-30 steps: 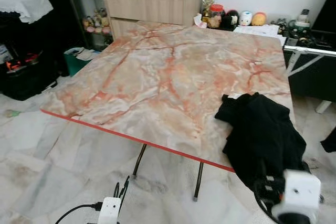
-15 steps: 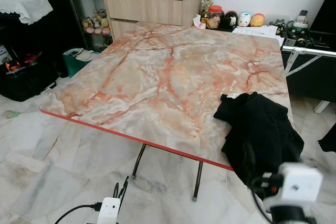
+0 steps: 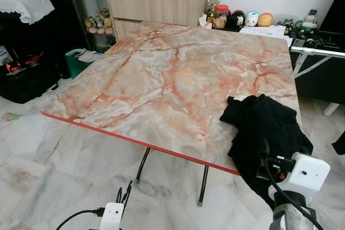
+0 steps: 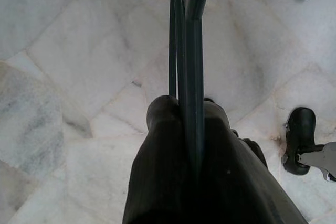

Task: Hang hanger

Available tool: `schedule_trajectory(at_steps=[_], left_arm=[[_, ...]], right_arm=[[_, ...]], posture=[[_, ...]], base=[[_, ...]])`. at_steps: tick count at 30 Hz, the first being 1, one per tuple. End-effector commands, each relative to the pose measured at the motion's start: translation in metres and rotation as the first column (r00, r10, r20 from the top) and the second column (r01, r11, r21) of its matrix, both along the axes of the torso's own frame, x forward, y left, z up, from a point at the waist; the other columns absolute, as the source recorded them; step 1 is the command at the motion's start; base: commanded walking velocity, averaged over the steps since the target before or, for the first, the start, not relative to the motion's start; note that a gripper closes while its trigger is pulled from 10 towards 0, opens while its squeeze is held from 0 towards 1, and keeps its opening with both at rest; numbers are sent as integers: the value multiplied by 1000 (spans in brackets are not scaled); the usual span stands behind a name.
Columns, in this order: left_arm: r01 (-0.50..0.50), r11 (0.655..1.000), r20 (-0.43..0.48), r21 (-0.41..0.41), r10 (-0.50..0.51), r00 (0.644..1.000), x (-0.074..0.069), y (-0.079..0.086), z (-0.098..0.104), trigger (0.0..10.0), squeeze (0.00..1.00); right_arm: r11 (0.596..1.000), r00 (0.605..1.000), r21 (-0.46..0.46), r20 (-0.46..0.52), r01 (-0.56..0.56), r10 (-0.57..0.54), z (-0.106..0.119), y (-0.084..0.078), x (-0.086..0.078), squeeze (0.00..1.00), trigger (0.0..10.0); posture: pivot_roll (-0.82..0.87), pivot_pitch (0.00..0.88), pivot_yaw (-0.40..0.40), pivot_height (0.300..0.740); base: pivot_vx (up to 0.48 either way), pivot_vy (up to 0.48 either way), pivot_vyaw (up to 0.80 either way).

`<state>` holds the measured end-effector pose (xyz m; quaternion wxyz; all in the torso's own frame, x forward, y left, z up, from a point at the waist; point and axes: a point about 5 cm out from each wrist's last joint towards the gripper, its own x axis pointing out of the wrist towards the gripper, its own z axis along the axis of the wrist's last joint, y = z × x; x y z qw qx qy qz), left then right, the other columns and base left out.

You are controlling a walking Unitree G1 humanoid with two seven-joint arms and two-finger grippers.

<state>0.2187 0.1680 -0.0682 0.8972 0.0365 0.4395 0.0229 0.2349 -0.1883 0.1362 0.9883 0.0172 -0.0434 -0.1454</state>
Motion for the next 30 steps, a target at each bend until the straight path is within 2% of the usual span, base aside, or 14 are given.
schedule_trajectory(at_steps=[1, 17, 28, 30], left_arm=[[29, 999, -20, 28, -28, 999, -4, 2, -2, 10000, 0], [32, 999, -22, 27, -32, 999, -4, 2, -2, 10000, 0], [39, 999, -22, 24, -38, 999, -4, 1, -2, 10000, 0], [40, 999, -21, 25, -39, 999, -4, 2, -2, 10000, 0]], right_arm=[[1000, 999, 24, -39, 18, -17, -7, -2, 0, 0, 10000], [1000, 1000, 12, -16, 10, -10, -4, 0, 3, 0, 10000], [1000, 1000, 19, -9, 6, -6, -4, 1, 4, 0, 10000], [999, 1000, 40, -7, 6, -6, -4, 2, 4, 0, 10000]], posture=[[33, 80, 48, 740], [36, 79, 51, 740], [37, 79, 49, 740], [37, 81, 49, 740]], base=[[0, 0, 0], [0, -307, -729], [0, -367, 0], [0, -390, -800]])
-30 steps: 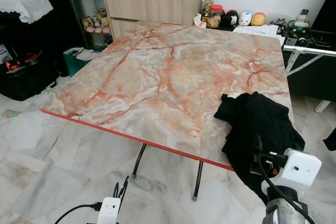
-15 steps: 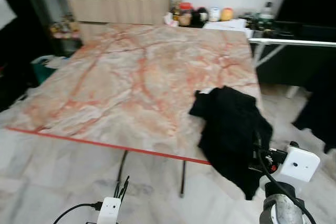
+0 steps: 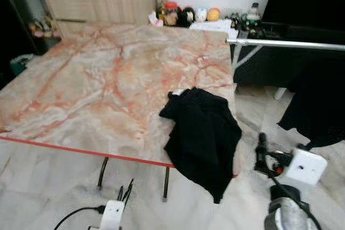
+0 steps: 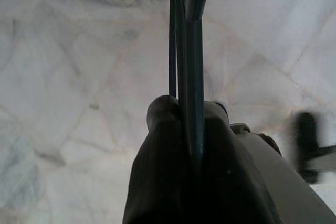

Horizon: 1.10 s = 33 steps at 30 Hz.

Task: Hang hanger

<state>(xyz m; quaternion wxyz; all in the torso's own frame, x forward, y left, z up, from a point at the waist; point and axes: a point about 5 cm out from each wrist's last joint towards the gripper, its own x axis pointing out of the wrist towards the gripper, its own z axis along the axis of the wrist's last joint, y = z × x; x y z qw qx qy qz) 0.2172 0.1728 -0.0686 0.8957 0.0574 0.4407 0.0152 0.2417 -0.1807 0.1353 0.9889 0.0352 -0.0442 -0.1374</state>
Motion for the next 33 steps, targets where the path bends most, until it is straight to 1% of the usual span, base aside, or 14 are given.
schedule_trajectory(at_steps=[1, 3, 5, 16, 27, 33], left_arm=[[7, 1000, -16, -5, -8, 1000, -2, -3, -2, 10000, 0], [8, 1000, -16, -5, -8, 1000, -2, -3, -2, 10000, 0], [8, 1000, -17, -6, -8, 1000, -2, -4, -2, 10000, 0], [7, 1000, -18, -7, -7, 1000, -2, -4, -2, 10000, 0], [11, 1000, -18, -8, -11, 1000, -3, -4, -2, 10000, 0], [10, 1000, -21, -7, -10, 1000, -4, -4, -3, 10000, 0]], right_arm=[[1000, 1000, 8, -13, 25, -25, -3, -6, -3, 0, 10000], [1000, 1000, -13, -14, 26, -26, -3, -7, -3, 0, 10000], [1000, 1000, -6, -9, 30, -30, -2, -7, -3, 0, 10000], [1000, 1000, -26, -17, 16, -16, -4, -5, -2, 0, 10000], [999, 999, -31, -36, 28, -29, -9, -9, -1, 0, 10000], [998, 997, -30, -67, 47, -49, -15, -16, -1, 0, 10000]], posture=[[37, 81, 49, 740], [36, 80, 50, 740], [36, 79, 50, 740], [36, 72, 48, 740], [33, 59, 48, 740], [33, 53, 47, 740]], base=[[0, -390, -800], [0, -392, -800], [0, -392, -650], [0, -394, 0], [0, -392, 0], [0, -366, 0]])
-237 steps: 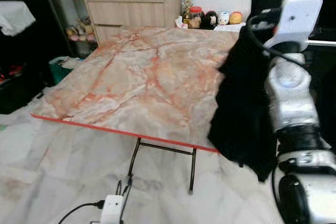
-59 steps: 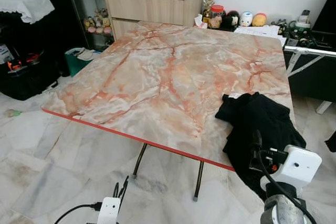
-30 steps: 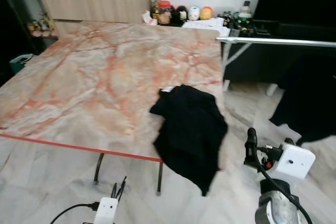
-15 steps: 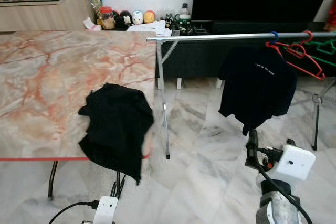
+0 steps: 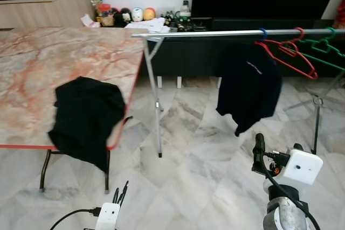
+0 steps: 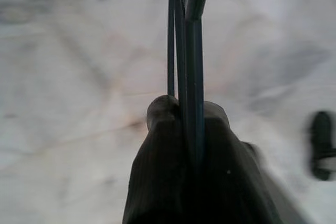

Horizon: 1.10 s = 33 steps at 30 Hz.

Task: Hang hanger

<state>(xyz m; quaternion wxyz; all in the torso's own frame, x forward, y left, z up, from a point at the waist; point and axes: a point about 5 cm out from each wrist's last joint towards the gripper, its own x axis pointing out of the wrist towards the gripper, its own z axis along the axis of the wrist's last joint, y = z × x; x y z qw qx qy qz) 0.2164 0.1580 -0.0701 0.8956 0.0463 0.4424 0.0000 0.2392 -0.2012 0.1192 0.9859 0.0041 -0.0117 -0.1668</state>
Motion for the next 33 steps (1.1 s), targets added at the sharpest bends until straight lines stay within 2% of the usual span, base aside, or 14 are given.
schedule_trajectory(at_steps=[1, 5, 15, 21, 22, 23, 24, 31, 33], left_arm=[[-18, 1000, -17, 21, 18, 1000, -3, 11, -1, 10000, 0], [-22, 1000, -15, 19, 22, 1000, -3, 11, -1, 10000, 0], [-20, 1000, -6, 16, 20, 1000, -2, 10, 0, 10000, 0], [22, 1000, 9, 7, -22, 1000, 1, 9, 1, 10000, 0], [67, 998, 7, 4, -67, 998, 2, 8, 2, 10000, 0], [182, 982, 23, 42, -183, 983, 6, 6, 5, 10000, 0], [214, 975, 28, 60, -216, 976, 8, 5, 6, 10000, 0], [295, 941, 65, 167, -309, 949, 14, 5, 11, 10000, 0], [336, 924, 75, 182, -354, 932, 16, 3, 12, 10000, 0]], right_arm=[[1000, 1000, 23, 0, -9, 9, 0, 4, 2, 0, 10000], [1000, 999, 17, -47, -4, 4, -9, 3, 1, 0, 10000], [1000, 999, 19, -48, -3, 4, -12, 1, 2, 0, 10000], [999, 992, -9, -124, -34, 33, -27, -3, 3, 0, 10000], [999, 991, -10, -127, -37, 35, -28, -3, 4, 0, 10000], [998, 991, -27, -125, -51, 47, -26, -4, 7, 0, 10000], [998, 991, -33, -123, -58, 53, -26, -4, 8, 0, 10000], [983, 959, -82, -247, -166, 141, -49, -1, 14, 0, 10000], [951, 915, -117, -327, -287, 236, -61, 7, 17, 0, 10000]], posture=[[33, 53, 47, 740], [38, 60, 43, 740], [35, 69, 42, 740], [33, 71, 41, 740], [25, 76, 41, 740], [23, 77, 40, 740], [25, 77, 39, 740], [34, 76, 39, 740], [27, 79, 43, 740]], base=[[0, 0, 0], [0, 0, 0], [0, 0, 0], [0, 0, 0], [0, 0, 0], [0, 0, 0], [0, 0, 0], [0, 0, 0], [0, 0, 0]])
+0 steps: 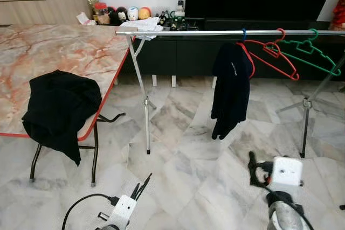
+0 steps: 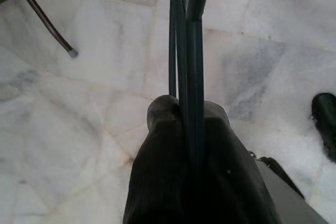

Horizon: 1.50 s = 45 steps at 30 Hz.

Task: Hang hanger

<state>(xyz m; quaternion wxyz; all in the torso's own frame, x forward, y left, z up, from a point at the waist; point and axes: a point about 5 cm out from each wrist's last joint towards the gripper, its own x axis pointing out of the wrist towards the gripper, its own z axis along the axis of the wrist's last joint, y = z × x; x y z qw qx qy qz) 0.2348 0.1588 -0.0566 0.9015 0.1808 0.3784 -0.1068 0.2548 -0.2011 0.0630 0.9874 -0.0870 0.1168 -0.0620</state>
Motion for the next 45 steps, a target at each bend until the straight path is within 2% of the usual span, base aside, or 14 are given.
schedule_trajectory(at_steps=[1, 5, 13, 14, 18, 19, 20, 21, 24, 25, 28, 31, 42, 45], left_arm=[[54, 998, -1, 26, -54, 999, -2, 2, -1, 10000, 0], [142, 990, 103, -9, -140, 985, 22, 44, 28, 10000, 0], [330, 942, 100, -68, -323, 941, 35, 25, 39, 10000, 0], [416, 903, 67, -111, -411, 909, 34, 16, 39, 10000, 0], [534, 831, 23, -155, -537, 843, 30, 7, 39, 10000, 0], [608, 771, -10, -190, -620, 784, 28, 5, 41, 10000, 0], [628, 750, -22, -207, -645, 764, 27, 4, 42, 10000, 0], [628, 750, -22, -207, -645, 764, 27, 4, 42, 10000, 0], [665, 712, -32, -225, -688, 725, 31, 3, 47, 10000, 0], [665, 712, -32, -225, -688, 725, 31, 3, 47, 10000, 0], [737, 623, -53, -261, -772, 634, 37, -1, 58, 10000, 0], [776, 570, -62, -271, -815, 577, 39, -3, 64, 10000, 0], [863, 432, -96, -260, -901, 422, 38, -3, 77, 10000, 0], [869, 415, -96, -268, -909, 405, 37, -5, 79, 10000, 0]], right_arm=[[991, 990, -32, -58, -127, 125, -9, 12, 2, 0, 10000], [951, 949, -74, -124, -301, 291, -20, 24, 3, 0, 10000], [835, 825, -87, -238, -544, 513, -37, 29, 1, 0, 10000], [742, 732, -75, -255, -666, 631, -41, 37, -3, 0, 10000], [610, 588, 33, -233, -792, 775, -42, 50, -11, 0, 10000], [489, 456, 127, -223, -863, 862, -45, 55, -18, 0, 10000], [443, 405, 167, -222, -881, 887, -46, 56, -21, 0, 10000], [443, 405, 167, -222, -881, 887, -46, 56, -21, 0, 10000], [324, 272, 206, -247, -923, 930, -50, 55, -27, 0, 10000], [324, 272, 206, -247, -923, 930, -50, 55, -27, 0, 10000], [234, 182, 220, -235, -947, 955, -46, 53, -20, 0, 10000], [190, 137, 177, -274, -966, 952, -46, 51, -16, 0, 10000], [190, 181, 13, -247, -982, 952, -36, 59, 6, 0, 10000], [168, 154, 43, -237, -985, 959, -37, 62, 6, 0, 10000]], posture=[[26, 79, 44, 740], [25, 78, 45, 740], [18, 75, 50, 740], [21, 74, 51, 740], [21, 72, 50, 740], [25, 69, 46, 740], [25, 69, 46, 740], [25, 69, 46, 740], [36, 67, 42, 740], [36, 67, 42, 740], [35, 59, 29, 740], [37, 56, 25, 740], [41, 53, 9, 740], [42, 54, 8, 740]], base=[[0, 0, 0], [0, 0, 0], [0, 0, 0], [0, 0, 0], [0, 0, 0], [0, 0, 0], [0, 0, 0], [0, 0, 0], [0, 0, 0], [0, 0, 0], [0, 0, 0], [0, 0, 0], [0, 0, 0], [0, 0, 0]])
